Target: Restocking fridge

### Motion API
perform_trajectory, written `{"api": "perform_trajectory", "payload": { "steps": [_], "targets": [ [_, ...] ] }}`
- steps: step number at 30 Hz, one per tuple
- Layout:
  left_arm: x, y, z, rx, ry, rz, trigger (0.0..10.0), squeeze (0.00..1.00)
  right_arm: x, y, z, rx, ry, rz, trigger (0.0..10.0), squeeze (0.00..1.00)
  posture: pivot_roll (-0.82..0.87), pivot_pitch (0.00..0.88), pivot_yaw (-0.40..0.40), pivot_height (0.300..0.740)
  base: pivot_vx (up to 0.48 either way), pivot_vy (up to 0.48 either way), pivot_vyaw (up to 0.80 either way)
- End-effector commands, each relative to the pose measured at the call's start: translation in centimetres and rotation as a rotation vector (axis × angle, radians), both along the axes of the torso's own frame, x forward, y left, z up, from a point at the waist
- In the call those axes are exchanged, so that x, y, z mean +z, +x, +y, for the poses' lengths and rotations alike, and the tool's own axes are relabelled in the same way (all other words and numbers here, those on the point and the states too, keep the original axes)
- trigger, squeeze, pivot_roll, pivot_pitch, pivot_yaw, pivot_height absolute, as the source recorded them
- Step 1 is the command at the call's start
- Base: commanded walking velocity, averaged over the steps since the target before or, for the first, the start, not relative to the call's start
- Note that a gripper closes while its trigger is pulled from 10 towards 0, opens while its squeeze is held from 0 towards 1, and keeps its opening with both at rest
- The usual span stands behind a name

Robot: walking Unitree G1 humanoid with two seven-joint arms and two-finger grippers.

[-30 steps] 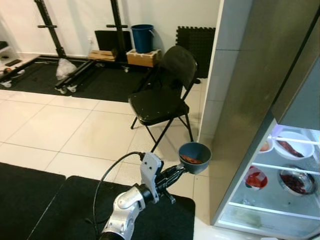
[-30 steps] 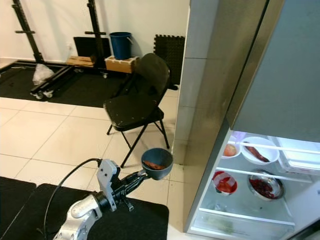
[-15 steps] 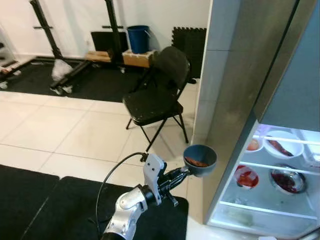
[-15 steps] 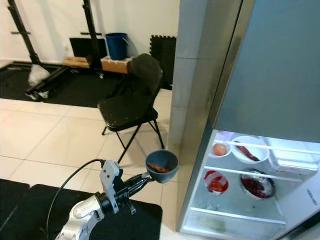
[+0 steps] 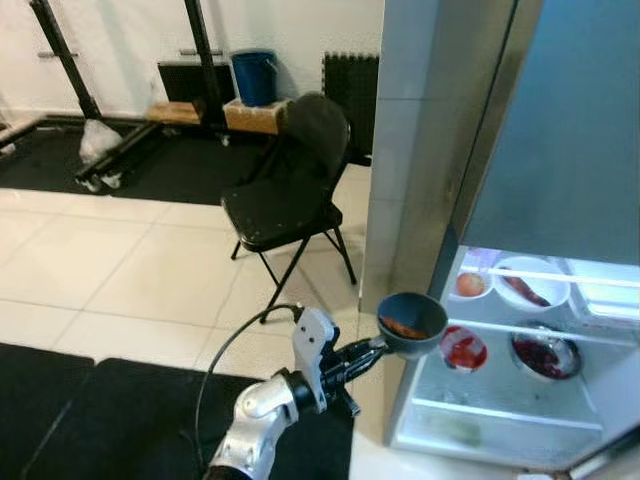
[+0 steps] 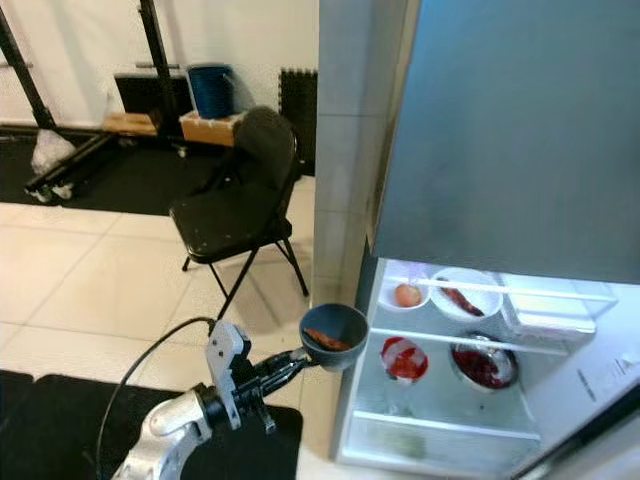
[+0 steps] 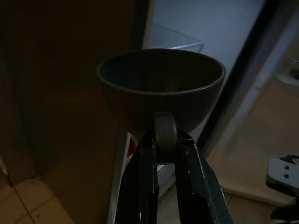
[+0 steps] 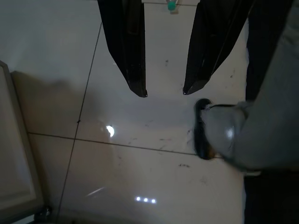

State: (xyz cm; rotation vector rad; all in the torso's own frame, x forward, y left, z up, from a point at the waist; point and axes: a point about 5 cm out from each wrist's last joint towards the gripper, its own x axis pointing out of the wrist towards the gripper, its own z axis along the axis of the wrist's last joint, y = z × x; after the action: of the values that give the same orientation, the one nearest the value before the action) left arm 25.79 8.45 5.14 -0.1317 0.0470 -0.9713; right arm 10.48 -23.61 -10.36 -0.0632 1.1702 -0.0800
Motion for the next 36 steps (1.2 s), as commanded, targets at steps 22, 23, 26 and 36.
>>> {"api": "perform_trajectory", "payload": {
  "steps": [22, 23, 26, 36],
  "targets": [
    [0.34, -0.21, -0.63, -0.041, -0.019, -0.004, 10.0, 0.0, 0.12, -0.08, -0.59, -0.002, -0.019, 0.005, 10.0, 0.0, 0.0, 0.0, -0.002, 0.74, 0.0, -0.341, 0.0],
    [0.34, -0.21, -0.63, -0.041, -0.019, -0.004, 10.0, 0.0, 0.12, -0.08, -0.59, -0.002, -0.019, 0.005, 10.0, 0.0, 0.0, 0.0, -0.002, 0.74, 0.0, -0.345, 0.0],
    [0.37, -0.19, -0.66, -0.033, -0.024, 0.0, 10.0, 0.0, 0.12, -0.1, -0.61, 0.0, -0.02, 0.006, 10.0, 0.0, 0.0, 0.0, -0.003, 0.74, 0.0, -0.114, 0.0],
    [0.42, -0.05, -0.49, -0.018, -0.005, -0.015, 10.0, 0.0, 0.09, -0.15, -0.54, 0.018, -0.021, 0.011, 10.0, 0.0, 0.0, 0.0, -0.004, 0.74, 0.0, 0.0, 0.0]
  ]
}}
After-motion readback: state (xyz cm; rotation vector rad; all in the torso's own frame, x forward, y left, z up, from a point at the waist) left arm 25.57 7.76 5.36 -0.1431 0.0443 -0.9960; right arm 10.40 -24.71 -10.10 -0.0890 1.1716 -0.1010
